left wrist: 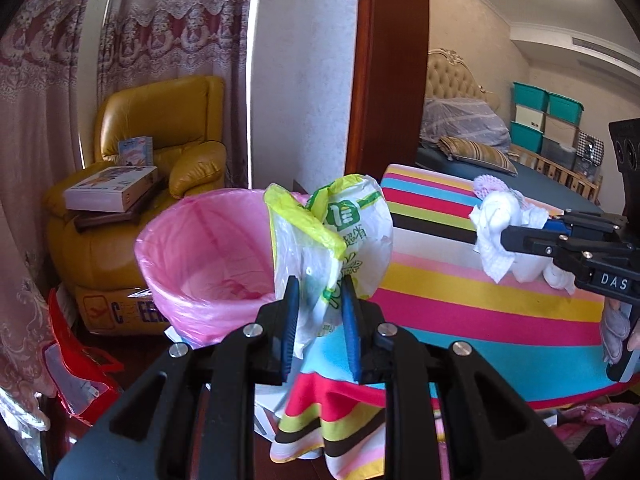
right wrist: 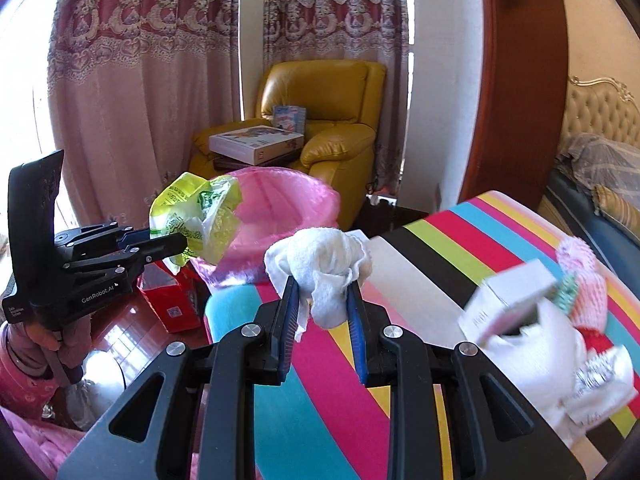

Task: Collect trash
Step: 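Carry tissue and bag over the wastebasket and open both tools to drop them, then return to the table and grasp the white paper cup with the right tool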

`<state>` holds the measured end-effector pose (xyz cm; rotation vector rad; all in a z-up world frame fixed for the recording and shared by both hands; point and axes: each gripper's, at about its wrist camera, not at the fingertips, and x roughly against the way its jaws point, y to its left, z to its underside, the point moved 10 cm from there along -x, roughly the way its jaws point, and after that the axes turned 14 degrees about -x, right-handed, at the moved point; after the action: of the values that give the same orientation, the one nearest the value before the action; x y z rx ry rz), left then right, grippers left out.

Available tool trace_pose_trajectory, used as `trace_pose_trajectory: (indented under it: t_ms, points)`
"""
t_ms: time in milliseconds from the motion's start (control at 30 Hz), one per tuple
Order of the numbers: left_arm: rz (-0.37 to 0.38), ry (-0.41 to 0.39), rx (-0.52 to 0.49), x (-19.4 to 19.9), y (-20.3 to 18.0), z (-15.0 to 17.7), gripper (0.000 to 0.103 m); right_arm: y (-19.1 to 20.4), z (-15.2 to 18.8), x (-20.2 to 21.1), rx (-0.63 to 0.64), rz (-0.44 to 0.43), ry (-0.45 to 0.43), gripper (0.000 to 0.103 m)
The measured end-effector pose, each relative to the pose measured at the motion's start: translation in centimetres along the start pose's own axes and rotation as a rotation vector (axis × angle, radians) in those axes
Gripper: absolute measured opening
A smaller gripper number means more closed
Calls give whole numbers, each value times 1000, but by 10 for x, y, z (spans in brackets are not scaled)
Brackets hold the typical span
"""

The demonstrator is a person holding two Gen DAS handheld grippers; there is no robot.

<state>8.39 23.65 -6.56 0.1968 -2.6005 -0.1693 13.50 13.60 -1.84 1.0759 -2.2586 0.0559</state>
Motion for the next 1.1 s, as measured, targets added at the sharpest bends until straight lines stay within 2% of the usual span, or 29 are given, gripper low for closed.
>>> trace_pose_trajectory:
  t_ms: [367,533,567,600,667,733,833,900,967,1033,1100]
  points:
    - [-82,63,25,-40,70,-2,22,53,-47,-77,-9,-89,48,24]
    - [-88,74,78,-59,97,-5,22,73,-67,-112,20,-85,30,26]
    - [-78,75,92,-63,102,-5,23,74,-70,-115,22,-79,21,29]
    - [-84,80,100,-67,107,-4,25,74,-74,-118,18,-75,2,42]
    - [-130,82,116,-66,119,-2,39,69,-78,-119,-9,-67,-15,70]
    - [-140,66,129,-59,122,-1,47,64,-79,-111,-28,-86,-29,70]
    - [-189,40,137,-43,123,3,70,56,-73,-97,-18,-79,-37,70]
    - [-203,29,139,-34,118,7,79,52,-65,-84,-22,-88,-37,70]
    - [-208,24,135,-26,109,10,92,44,-52,-69,-26,-82,-34,70]
    - [-216,14,134,-19,101,12,96,36,-43,-56,-28,-72,-38,70]
    - [-189,5,130,-15,86,10,98,25,-31,-40,-33,-49,-43,70]
